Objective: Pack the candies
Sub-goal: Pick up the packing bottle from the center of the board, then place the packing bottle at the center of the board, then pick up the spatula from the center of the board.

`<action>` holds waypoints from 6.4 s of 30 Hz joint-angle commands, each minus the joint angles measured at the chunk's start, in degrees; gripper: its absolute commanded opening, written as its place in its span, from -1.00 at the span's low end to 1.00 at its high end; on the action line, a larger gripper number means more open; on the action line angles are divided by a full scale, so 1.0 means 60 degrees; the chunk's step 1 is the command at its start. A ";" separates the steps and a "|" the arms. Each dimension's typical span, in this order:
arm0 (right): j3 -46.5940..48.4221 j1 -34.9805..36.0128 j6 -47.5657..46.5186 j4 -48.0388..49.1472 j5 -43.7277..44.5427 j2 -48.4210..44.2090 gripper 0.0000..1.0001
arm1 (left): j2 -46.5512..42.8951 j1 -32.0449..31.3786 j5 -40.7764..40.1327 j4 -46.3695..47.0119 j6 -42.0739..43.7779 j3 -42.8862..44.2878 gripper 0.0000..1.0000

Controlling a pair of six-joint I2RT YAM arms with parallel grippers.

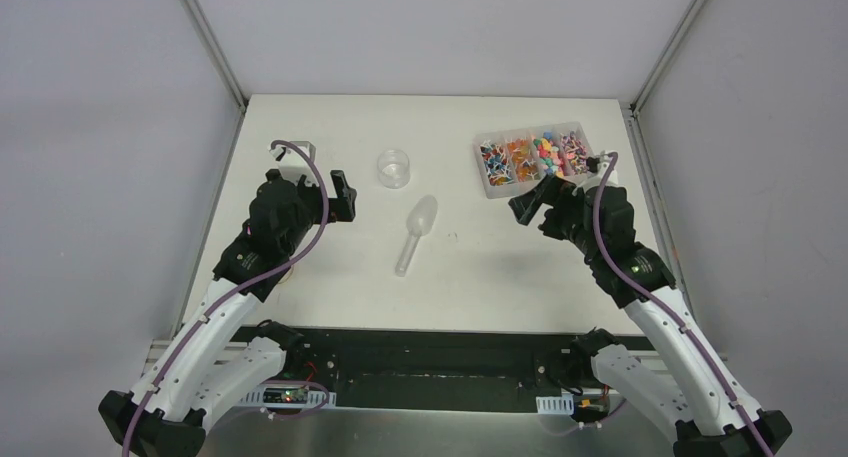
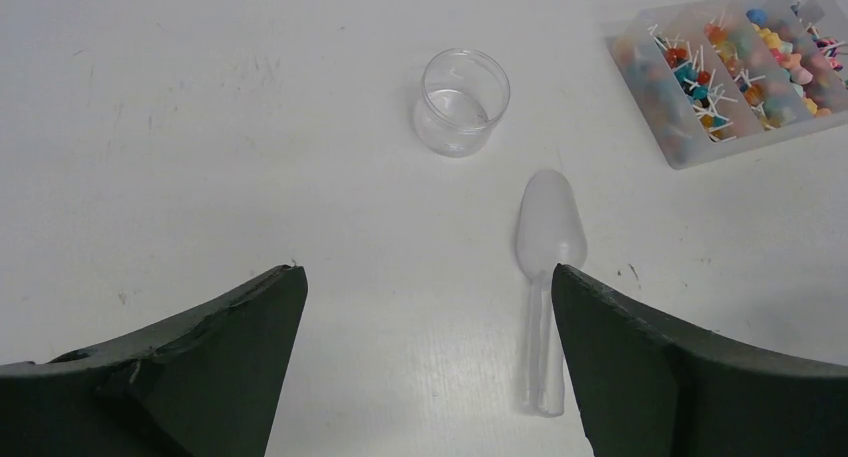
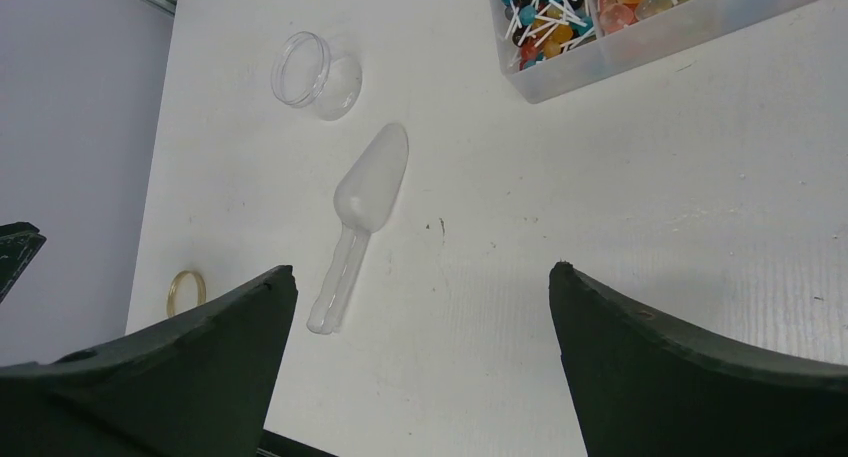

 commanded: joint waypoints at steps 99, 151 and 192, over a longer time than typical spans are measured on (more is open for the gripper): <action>-0.0493 0.0033 -0.0046 -0.0641 0.0983 -0.3703 1.00 | 0.8758 -0.2610 0.0107 0.0777 -0.0518 0.5719 -1.00; -0.0901 0.0029 0.0020 -0.0843 0.1330 -0.4489 1.00 | 0.9356 -0.2731 -0.0026 -0.1269 -0.1028 0.5908 0.56; -0.1180 0.0027 -0.0044 -0.0568 0.1095 -0.4444 1.00 | 1.1606 -0.2327 0.0700 -0.1601 -0.0310 0.6141 0.35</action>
